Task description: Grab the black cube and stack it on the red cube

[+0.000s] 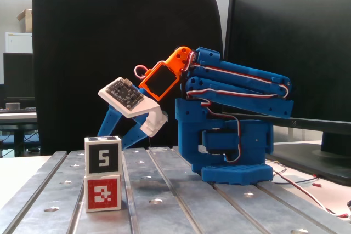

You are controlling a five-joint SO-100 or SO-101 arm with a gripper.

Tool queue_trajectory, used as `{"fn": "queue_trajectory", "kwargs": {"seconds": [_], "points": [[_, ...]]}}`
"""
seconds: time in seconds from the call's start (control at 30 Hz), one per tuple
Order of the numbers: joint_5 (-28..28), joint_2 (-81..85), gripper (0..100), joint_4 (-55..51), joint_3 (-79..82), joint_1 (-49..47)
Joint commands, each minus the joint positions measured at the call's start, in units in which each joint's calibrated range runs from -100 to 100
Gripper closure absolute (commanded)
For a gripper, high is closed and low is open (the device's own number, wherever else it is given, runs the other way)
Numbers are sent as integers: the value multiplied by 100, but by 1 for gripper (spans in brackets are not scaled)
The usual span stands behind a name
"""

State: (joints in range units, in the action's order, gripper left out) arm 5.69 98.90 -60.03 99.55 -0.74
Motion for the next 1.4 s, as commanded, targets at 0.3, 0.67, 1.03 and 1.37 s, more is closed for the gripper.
{"fn": "queue_trajectory", "kwargs": {"seconds": [0.3,0.67,1.03,1.37], "points": [[-391,51,99,-619,18,4],[-354,18,99,-893,18,11],[-354,26,99,-910,18,26],[-354,26,99,-910,18,26]]}}
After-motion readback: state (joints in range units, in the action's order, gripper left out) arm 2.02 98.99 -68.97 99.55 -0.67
